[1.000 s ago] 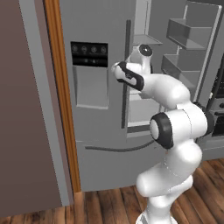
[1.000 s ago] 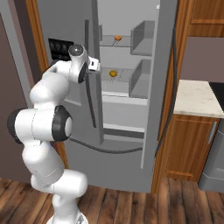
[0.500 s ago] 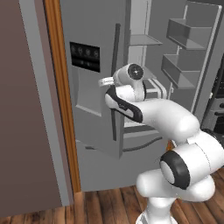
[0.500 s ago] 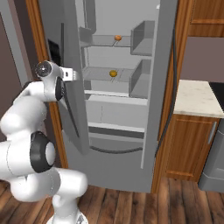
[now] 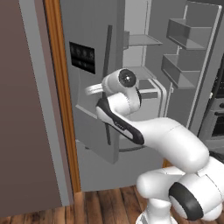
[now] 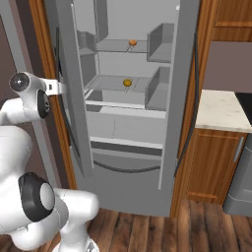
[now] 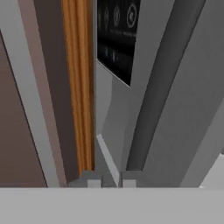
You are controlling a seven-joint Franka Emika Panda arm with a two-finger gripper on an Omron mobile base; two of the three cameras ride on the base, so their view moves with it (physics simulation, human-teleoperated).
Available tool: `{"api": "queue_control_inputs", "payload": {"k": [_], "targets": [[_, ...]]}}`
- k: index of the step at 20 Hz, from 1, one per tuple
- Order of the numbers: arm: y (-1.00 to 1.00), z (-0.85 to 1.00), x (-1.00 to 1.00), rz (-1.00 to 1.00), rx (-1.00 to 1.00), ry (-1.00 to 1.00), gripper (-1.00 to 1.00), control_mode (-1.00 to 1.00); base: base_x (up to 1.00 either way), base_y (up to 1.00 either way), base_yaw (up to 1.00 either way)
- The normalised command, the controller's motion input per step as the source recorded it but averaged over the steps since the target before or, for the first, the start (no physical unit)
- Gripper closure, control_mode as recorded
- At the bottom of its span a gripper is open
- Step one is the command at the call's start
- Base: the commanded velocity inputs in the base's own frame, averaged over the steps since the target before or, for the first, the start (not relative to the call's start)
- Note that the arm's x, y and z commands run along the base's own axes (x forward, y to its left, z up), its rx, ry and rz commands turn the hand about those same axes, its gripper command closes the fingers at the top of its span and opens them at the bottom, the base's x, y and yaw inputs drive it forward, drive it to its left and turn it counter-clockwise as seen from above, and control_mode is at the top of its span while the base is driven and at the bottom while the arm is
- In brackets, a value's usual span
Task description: Retrieve the tangerine and orange from the fridge and place them into the bowl on the dining table.
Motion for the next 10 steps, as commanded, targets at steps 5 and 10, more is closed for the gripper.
{"api": "queue_control_inputs", "payload": {"k": [5,10], "targets": [[0.21,0.12,-0.36,0.09,0.00,0.05,-1.00,-1.00,0.00,0.00,0.00],[-0.10,0.05,-0.36,-0.05,0.04,-0.01,-1.00,-1.00,0.00,0.00,0.00]]}}
